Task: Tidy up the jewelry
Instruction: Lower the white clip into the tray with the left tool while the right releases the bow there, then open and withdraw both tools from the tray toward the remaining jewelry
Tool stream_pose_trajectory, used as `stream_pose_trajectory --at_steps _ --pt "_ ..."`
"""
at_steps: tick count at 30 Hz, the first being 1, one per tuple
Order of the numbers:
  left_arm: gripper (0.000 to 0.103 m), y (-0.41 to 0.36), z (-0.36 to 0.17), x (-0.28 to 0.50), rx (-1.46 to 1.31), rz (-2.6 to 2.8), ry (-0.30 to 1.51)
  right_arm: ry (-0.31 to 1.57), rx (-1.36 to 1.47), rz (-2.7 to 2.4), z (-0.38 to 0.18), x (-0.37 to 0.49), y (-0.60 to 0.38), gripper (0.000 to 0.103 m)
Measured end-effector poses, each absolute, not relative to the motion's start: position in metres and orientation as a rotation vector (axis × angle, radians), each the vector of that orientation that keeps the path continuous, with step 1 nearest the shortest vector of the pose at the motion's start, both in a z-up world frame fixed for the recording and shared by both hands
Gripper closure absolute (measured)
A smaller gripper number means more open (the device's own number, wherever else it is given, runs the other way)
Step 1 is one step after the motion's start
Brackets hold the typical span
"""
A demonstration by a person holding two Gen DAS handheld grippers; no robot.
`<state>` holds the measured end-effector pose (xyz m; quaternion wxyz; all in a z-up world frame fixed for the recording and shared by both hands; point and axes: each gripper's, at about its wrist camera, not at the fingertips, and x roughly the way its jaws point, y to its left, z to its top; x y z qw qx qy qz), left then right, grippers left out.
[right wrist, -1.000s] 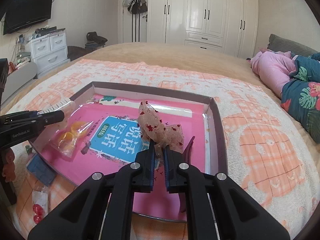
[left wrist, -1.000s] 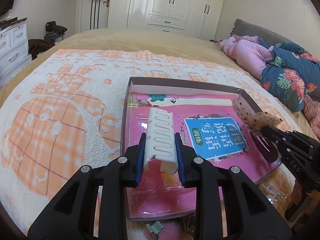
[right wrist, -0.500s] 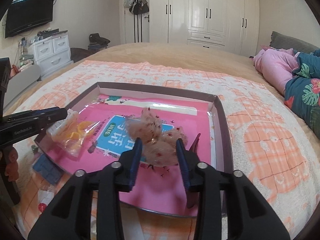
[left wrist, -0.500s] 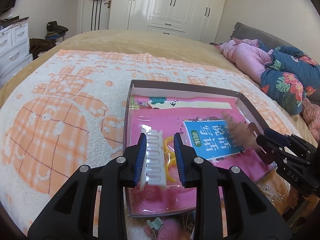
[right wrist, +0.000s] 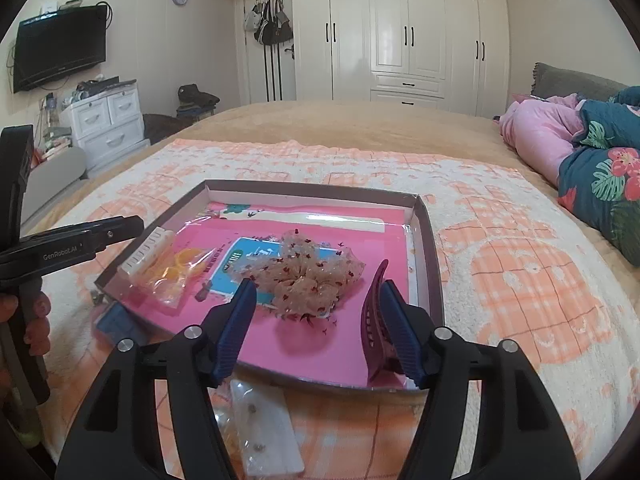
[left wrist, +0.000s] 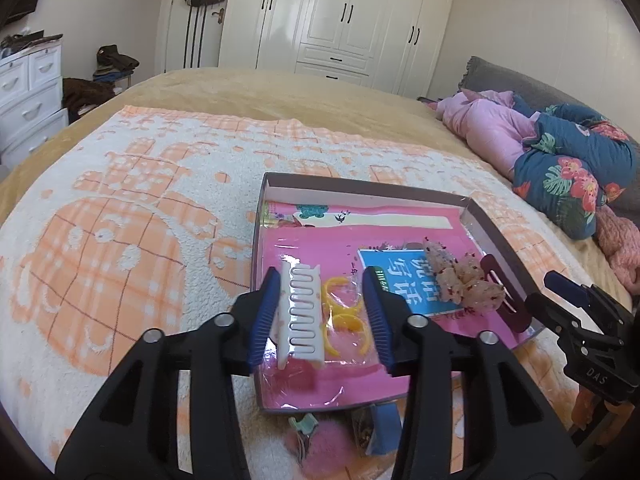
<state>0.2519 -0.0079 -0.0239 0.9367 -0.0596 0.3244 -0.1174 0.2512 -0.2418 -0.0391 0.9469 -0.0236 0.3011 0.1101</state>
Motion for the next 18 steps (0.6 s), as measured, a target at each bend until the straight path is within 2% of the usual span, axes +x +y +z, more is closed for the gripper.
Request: stream_pose_trajectory --at_steps 2,4,6,12,18 --pt "0.059 -0.007 -0.021 0.248 -0.123 -0.237 0.652 0.609 -0.049 0.225 -0.037 0.246 -0.242 0.039" --pt "0.049 -0.007 -0.018 0.245 -0.125 -0.234 0.645 0.602 -0.052 0.223 -0.036 0.241 -0.242 0.037" --pt "0.044 -0.006 -0.015 0.241 -0.128 -0.232 0.634 0.6 -0.049 0.225 -0.034 0.237 -0.243 0.037" --pt "0.021 -0.006 -0.002 0.223 -0.125 -0.231 0.585 0.593 -0.04 0.226 -0.029 0.225 -0.247 0.036" --pt "0.012 -0.006 0.004 0.212 -0.126 -0.225 0.563 0.586 -0.036 0.225 -0.025 0.215 -0.25 0.036"
